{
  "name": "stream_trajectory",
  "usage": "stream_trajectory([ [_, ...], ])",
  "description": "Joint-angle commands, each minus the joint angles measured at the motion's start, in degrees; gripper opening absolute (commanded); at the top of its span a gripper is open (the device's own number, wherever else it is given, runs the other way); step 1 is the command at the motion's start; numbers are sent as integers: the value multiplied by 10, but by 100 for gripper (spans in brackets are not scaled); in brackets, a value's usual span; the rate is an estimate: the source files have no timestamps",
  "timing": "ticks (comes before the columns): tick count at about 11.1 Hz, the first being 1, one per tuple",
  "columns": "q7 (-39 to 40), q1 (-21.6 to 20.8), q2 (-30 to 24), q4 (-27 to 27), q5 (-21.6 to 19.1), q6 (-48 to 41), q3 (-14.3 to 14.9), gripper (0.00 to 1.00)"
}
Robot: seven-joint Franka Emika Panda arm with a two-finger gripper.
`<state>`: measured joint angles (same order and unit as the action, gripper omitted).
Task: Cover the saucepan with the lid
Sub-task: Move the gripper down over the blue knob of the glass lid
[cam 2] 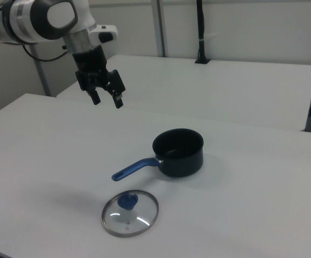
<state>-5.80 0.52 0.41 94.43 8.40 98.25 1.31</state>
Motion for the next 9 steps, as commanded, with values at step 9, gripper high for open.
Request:
stream_trajectory([
  [9, 365, 136, -37, 271, 79, 140, 79, 91],
])
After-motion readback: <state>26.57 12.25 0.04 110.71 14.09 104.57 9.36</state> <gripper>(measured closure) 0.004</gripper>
